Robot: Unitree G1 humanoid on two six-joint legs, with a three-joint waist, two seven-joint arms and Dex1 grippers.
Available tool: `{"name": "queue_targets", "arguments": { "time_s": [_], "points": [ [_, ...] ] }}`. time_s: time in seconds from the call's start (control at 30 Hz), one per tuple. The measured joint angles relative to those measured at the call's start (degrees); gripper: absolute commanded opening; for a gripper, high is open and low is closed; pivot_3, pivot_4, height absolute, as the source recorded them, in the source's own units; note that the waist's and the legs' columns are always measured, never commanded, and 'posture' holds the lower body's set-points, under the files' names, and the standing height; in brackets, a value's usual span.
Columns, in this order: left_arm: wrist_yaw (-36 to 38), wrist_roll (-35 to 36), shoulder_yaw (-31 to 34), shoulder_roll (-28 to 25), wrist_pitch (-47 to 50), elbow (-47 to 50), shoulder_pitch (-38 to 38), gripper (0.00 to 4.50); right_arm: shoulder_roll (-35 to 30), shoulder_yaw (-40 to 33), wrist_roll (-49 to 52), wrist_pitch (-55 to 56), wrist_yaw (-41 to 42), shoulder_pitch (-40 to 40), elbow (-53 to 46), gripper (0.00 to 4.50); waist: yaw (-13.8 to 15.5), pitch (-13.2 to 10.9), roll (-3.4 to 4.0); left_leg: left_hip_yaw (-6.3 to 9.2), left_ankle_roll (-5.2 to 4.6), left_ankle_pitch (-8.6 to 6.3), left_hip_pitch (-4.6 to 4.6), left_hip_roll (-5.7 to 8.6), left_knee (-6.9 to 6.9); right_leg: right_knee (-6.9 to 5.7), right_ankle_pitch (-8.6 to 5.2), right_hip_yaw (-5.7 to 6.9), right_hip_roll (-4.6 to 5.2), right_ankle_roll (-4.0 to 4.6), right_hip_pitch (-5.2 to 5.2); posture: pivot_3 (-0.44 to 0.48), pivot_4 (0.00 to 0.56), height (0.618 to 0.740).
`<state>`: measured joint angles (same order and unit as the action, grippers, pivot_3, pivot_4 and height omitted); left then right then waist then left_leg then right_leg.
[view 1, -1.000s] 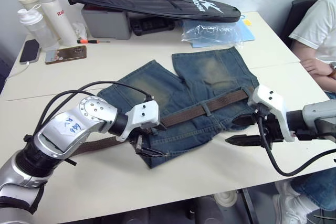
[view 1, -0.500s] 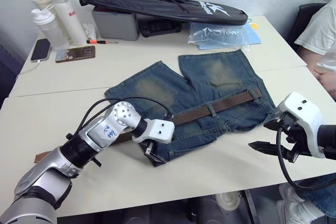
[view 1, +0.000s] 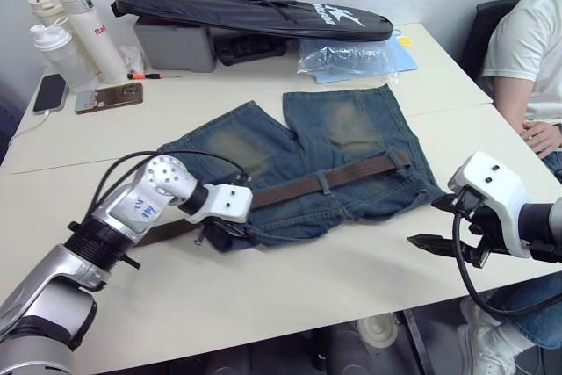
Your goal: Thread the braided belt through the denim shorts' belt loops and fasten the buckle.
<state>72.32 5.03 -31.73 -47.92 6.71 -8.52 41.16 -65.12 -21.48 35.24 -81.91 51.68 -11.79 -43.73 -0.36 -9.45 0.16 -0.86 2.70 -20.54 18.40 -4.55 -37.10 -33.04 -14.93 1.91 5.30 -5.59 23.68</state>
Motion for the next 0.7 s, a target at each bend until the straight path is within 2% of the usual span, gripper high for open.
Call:
{"name": "queue_targets", "arguments": {
  "time_s": [0.07, 0.27, 0.33, 0.37, 0.47, 0.5, 0.53, 0.57, 0.6, 0.7],
  "points": [
    [0.7, -0.7, 1.9, -3.4, -2.3, -3.2, -0.2, 0.18, 0.0, 1.6, 0.1, 1.8, 0.1, 0.0, 0.6, 4.50, -0.3, 0.0, -0.01, 0.01, 0.00, 0.00, -0.07, -0.02, 0.01, -0.03, -0.02, -0.12, -0.10, 0.03, 0.02, 0.000, 0.150, 0.740],
    [2.9, -1.0, 7.3, -8.3, -4.5, -7.5, -3.3, 0.18, 0.0, 5.9, 0.0, 8.0, 0.0, -1.0, 4.3, 4.50, -1.4, 0.0, 0.00, -0.05, -0.12, -0.07, -0.10, -0.03, 0.05, -0.09, -0.02, -0.30, -0.16, 0.04, 0.05, 0.000, 0.150, 0.740],
    [3.7, -0.8, 8.8, -8.6, -2.2, -7.1, -4.3, 1.20, 0.0, 7.6, 0.0, 9.5, -0.1, -1.4, 5.7, 4.50, -1.4, 0.0, 0.00, -0.05, -0.28, -0.16, -0.14, -0.04, 0.03, -0.12, -0.01, -0.55, -0.33, 0.03, 0.07, 0.000, 0.150, 0.740],
    [4.4, -0.6, 9.7, -8.8, 0.0, -6.0, -5.0, 1.53, 0.0, 8.4, 0.0, 10.2, -0.2, -1.6, 6.2, 4.50, -1.4, 0.0, -0.01, -0.05, -0.30, -0.17, -0.14, -0.05, 0.03, -0.15, -0.01, -0.64, -0.38, 0.03, 0.12, 0.000, 0.150, 0.740],
    [6.7, 1.1, 11.7, -9.8, 6.3, -3.0, -7.2, 2.89, 0.0, 10.6, -0.1, 12.4, -0.4, -2.8, 7.8, 4.50, -1.3, 0.0, -0.02, -0.04, -0.46, -0.26, -0.14, -0.06, 0.04, -0.22, -0.01, -0.90, -0.55, 0.03, 0.26, 0.000, 0.150, 0.740],
    [7.3, 2.1, 13.1, -10.7, 9.1, -1.1, -8.8, 3.47, 0.0, 11.8, -0.1, 13.5, -0.3, -3.6, 8.4, 4.50, -1.3, -0.1, -0.08, -0.05, -0.51, -0.29, -0.14, -0.05, 0.04, -0.32, -0.01, -1.01, -0.61, 0.03, 0.36, 0.000, 0.150, 0.740],
    [7.6, 2.6, 13.5, -11.1, 10.2, -0.7, -9.1, 3.77, 0.0, 12.2, -0.1, 14.0, -0.3, -3.6, 8.6, 4.50, -1.2, -0.1, -0.11, -0.03, -0.61, -0.35, -0.13, -0.05, 0.03, -0.36, -0.01, -1.06, -0.65, 0.02, 0.38, 0.000, 0.150, 0.740],
    [7.9, 3.6, 14.8, -12.0, 12.4, 0.7, -10.3, 4.28, 0.1, 13.1, -0.2, 15.3, 0.1, -4.2, 9.0, 4.50, -1.3, -0.1, -0.18, -0.03, -0.61, -0.35, -0.14, -0.06, 0.03, -0.43, -0.01, -1.07, -0.66, 0.02, 0.46, 0.000, 0.150, 0.740],
    [8.5, 5.0, 16.4, -13.7, 15.3, 2.2, -11.7, 4.44, 0.1, 14.3, -0.5, 17.2, 0.4, -4.8, 9.6, 4.50, -1.3, -0.1, -0.22, -0.03, -0.65, -0.37, -0.09, -0.05, 0.04, -0.50, 0.00, -1.17, -0.71, 0.01, 0.61, 0.000, 0.150, 0.740],
    [9.0, 8.3, 21.1, -16.6, 21.5, 5.2, -13.6, 4.44, 0.2, 16.0, -2.1, 22.1, 1.2, -5.8, 11.3, 4.50, -1.2, -0.2, -0.25, -0.05, -0.65, -0.37, -0.13, -0.04, 0.01, -0.55, 0.00, -1.21, -0.72, 0.02, 0.83, 0.000, 0.150, 0.740]
  ]
}}
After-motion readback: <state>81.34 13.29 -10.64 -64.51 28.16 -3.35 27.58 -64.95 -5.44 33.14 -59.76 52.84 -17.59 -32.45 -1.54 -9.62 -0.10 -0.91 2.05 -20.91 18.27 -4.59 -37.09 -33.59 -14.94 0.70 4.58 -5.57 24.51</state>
